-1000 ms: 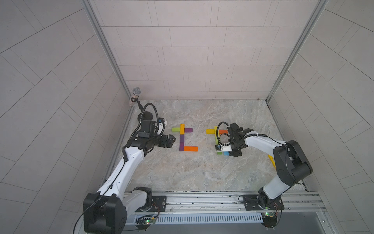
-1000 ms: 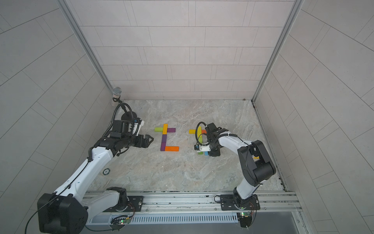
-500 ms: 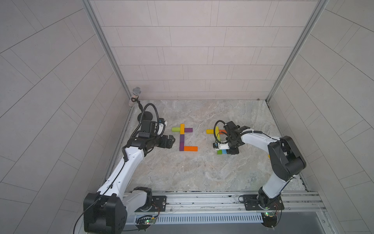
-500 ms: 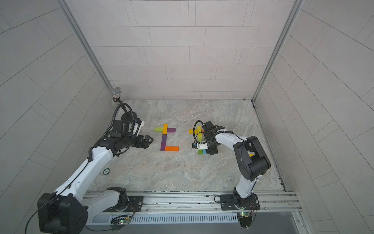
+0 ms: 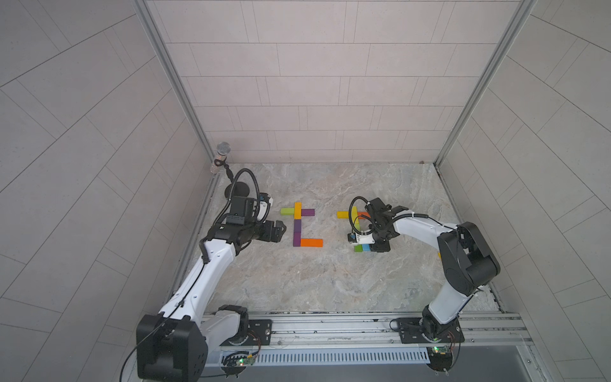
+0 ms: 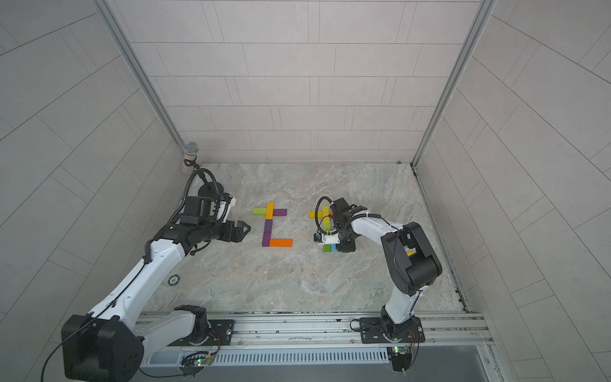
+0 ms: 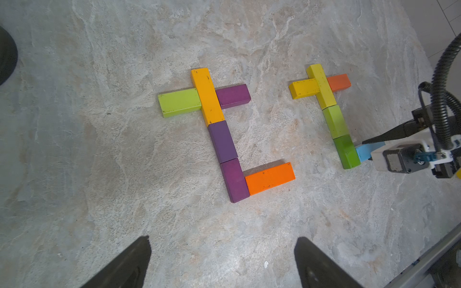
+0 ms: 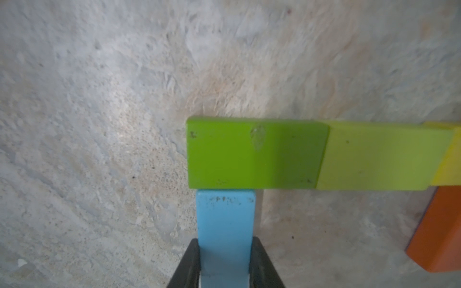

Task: Assemble the letter t with building blocks
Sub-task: Assemble the building block at the center of the board.

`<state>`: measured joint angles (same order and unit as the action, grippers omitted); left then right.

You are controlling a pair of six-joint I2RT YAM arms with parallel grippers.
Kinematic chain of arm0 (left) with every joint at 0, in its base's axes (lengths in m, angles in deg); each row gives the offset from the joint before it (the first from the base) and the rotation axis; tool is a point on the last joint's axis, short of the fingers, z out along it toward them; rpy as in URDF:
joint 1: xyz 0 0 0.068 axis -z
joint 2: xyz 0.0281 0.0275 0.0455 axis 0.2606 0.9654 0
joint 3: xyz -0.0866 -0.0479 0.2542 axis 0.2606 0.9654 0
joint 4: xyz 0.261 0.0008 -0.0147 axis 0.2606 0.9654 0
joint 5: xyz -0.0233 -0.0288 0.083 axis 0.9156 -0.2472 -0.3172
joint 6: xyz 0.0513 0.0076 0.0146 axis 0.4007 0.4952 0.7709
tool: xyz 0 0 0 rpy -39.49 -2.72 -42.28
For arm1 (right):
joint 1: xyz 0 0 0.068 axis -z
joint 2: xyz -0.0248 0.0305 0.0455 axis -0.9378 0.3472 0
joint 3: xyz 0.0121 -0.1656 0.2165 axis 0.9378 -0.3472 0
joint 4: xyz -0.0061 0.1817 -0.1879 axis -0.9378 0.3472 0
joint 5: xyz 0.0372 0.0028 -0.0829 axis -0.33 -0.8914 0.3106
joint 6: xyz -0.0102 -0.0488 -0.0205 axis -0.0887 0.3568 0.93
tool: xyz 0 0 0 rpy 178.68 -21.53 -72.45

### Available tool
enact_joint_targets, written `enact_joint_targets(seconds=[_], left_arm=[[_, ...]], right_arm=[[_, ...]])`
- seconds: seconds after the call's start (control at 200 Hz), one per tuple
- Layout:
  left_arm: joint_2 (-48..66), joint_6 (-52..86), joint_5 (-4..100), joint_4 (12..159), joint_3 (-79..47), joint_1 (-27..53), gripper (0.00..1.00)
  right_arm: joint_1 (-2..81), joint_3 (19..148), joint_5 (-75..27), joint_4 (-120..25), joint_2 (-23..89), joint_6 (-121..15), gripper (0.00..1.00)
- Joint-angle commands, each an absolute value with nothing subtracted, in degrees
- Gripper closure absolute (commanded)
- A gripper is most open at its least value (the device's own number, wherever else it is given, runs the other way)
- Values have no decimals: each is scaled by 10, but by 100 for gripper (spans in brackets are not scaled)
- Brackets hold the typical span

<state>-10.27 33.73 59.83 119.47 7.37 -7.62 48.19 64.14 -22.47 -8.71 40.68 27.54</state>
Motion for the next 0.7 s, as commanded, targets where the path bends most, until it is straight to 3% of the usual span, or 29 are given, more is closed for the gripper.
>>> enact_joint_targets(seconds=[0.0,0.695], left_arm=[[-102,351,595,1208,69,-80,5],[-102,354,592,1209,69,-81,5]], right_arm=[[478,650,-229,-81,416,274,92],[475,666,-236,-80,433,261,90]])
